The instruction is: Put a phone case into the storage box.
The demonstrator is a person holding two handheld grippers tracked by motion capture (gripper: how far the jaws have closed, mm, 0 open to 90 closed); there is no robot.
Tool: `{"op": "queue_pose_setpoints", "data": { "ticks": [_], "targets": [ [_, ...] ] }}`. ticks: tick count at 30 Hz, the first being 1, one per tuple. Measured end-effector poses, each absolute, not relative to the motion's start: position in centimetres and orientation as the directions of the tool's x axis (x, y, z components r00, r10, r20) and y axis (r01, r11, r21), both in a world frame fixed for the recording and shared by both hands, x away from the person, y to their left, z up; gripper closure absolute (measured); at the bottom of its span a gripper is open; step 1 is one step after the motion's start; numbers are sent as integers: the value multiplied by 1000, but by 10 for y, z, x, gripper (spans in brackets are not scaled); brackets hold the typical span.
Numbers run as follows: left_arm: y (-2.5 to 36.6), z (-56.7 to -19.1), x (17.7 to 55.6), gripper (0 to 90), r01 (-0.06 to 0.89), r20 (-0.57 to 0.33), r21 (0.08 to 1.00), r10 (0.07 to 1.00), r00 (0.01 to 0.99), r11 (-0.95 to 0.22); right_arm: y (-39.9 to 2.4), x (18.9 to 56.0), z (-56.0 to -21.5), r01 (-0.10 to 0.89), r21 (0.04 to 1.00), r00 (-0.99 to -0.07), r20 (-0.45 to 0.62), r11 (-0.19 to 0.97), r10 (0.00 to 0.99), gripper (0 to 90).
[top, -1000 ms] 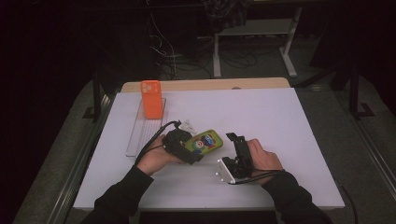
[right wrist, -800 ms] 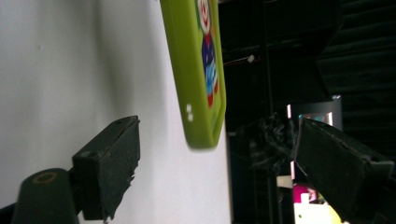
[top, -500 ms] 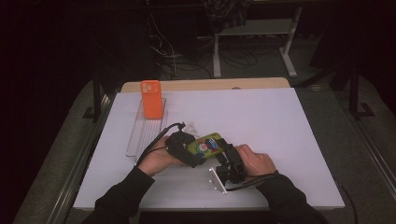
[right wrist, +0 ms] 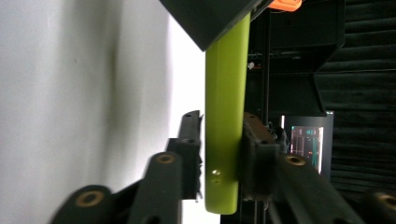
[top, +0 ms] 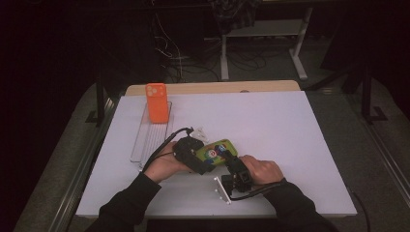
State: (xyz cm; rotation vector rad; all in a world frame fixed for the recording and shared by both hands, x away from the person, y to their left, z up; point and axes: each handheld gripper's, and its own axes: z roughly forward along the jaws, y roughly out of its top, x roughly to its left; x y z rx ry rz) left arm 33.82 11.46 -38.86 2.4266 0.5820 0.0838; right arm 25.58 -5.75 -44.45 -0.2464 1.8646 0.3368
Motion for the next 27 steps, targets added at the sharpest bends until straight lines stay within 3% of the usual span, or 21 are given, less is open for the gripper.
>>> {"op": "queue_pose_setpoints", "data": {
  "ticks": [9, 11, 16, 20, 24, 27],
  "targets": [
    [115, -387, 337, 142, 389, -85, 624, 436, 896, -678, -58, 255, -443, -343, 84, -289, -957, 936, -20, 753],
    [116, -385, 336, 125, 365, -54, 624, 428, 902, -691, -58, 254, -443, -338, 94, -287, -958, 936, -8, 755],
    [120, -384, 335, 27, 367, -78, 609, 408, 910, -703, -60, 258, -442, -314, 105, -308, -951, 944, 4, 755],
    [127, -380, 337, 0, 380, -96, 623, 415, 905, -684, -64, 262, -439, -285, 120, -319, -947, 951, 24, 755],
    [133, -376, 338, 0, 381, -100, 639, 419, 902, -668, -69, 267, -436, -256, 164, -326, -943, 953, 75, 756],
    [137, -375, 340, 0, 377, -87, 639, 425, 901, -670, -74, 271, -433, -202, 246, -387, -909, 948, 153, 756]
  ]
}}
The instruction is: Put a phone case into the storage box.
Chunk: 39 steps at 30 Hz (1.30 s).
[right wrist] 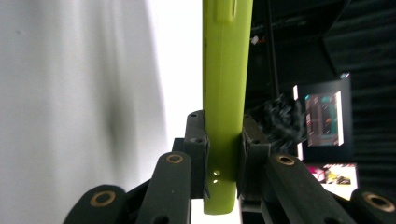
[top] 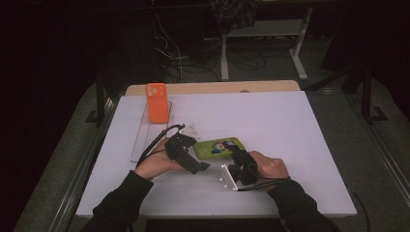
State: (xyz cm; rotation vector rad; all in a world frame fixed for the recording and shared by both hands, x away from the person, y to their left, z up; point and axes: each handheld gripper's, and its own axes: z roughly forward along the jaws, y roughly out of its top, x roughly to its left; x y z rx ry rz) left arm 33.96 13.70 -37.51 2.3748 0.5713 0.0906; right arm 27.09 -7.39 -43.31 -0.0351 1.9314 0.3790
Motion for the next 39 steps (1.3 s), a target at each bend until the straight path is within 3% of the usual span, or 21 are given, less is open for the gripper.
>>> {"op": "queue_pose_setpoints", "data": {
  "ticks": [10, 13, 17, 23, 33, 39],
  "targets": [
    [143, -374, 342, 0, 405, -98, 659, 462, 882, -634, -90, 286, -419, -74, 477, -513, -771, 876, 376, 756],
    [144, -374, 345, 0, 391, -80, 660, 457, 886, -642, -93, 287, -415, 2, 589, -545, -676, 808, 495, 756],
    [144, -375, 344, 0, 405, -87, 666, 474, 876, -626, -100, 292, -410, 54, 656, -580, -592, 752, 559, 755],
    [146, -372, 347, 0, 402, -81, 669, 476, 876, -626, -106, 298, -405, 198, 782, -623, -365, 591, 692, 756],
    [146, -370, 350, 0, 423, -90, 691, 511, 855, -587, -118, 306, -403, 385, 844, -631, -55, 374, 774, 756],
    [145, -367, 354, 0, 451, -142, 737, 538, 831, -503, -117, 305, -406, 418, 840, -631, -5, 345, 776, 756]
  ]
}}
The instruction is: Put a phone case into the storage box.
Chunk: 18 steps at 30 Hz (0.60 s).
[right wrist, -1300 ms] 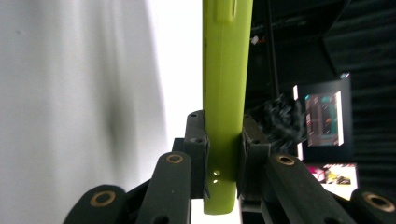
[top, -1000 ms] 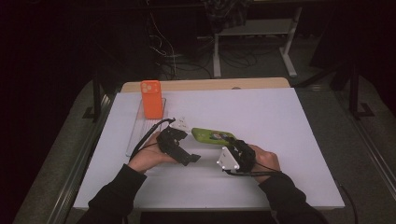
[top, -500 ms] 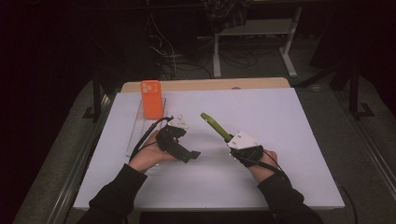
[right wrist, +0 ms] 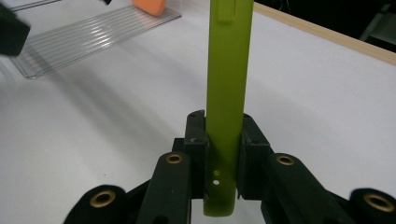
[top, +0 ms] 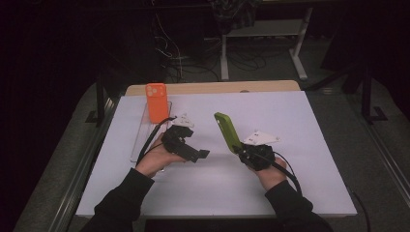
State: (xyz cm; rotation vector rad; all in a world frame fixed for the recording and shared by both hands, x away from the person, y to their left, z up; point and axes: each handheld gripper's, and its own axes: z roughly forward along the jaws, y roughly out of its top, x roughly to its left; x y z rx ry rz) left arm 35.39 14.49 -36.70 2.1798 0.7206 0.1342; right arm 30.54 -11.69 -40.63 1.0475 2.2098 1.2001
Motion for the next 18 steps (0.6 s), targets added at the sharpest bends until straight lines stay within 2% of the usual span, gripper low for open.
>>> {"op": "queue_pose_setpoints", "data": {
  "ticks": [2, 3, 18],
  "targets": [
    [144, -366, 355, 0, 457, -154, 744, 540, 828, -488, -117, 306, -407, 411, 837, -634, -24, 363, 773, 756],
    [143, -366, 357, 0, 461, -168, 748, 535, 828, -477, -115, 305, -407, 426, 838, -627, 4, 340, 779, 756],
    [118, -361, 373, 0, 464, -224, 798, 527, 820, -384, -112, 302, -407, 446, 844, -639, 67, 298, 767, 756]
  ]
}}
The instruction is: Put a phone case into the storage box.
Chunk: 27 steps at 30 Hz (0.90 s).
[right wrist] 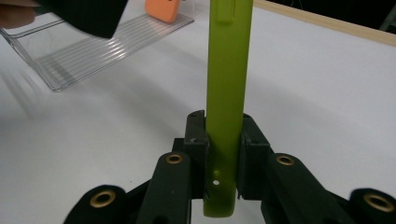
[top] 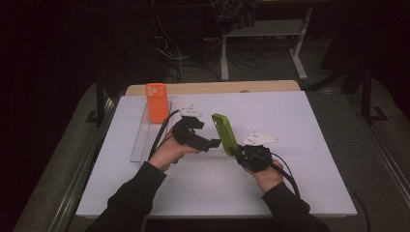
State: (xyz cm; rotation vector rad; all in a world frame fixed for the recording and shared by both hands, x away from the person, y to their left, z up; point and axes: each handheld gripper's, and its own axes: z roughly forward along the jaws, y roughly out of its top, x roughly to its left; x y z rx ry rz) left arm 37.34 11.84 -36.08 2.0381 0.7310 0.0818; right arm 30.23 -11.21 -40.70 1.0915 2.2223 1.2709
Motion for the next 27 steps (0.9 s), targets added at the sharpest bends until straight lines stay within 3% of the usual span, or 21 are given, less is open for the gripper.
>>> {"op": "queue_pose_setpoints", "data": {
  "ticks": [10, 27],
  "targets": [
    [105, -358, 378, 0, 447, -238, 814, 489, 839, -371, -108, 301, -407, 450, 851, -651, 107, 269, 751, 756],
    [96, -366, 386, 0, 480, -292, 830, 511, 808, -284, -101, 302, -412, 456, 838, -660, 93, 299, 746, 755]
  ]
}}
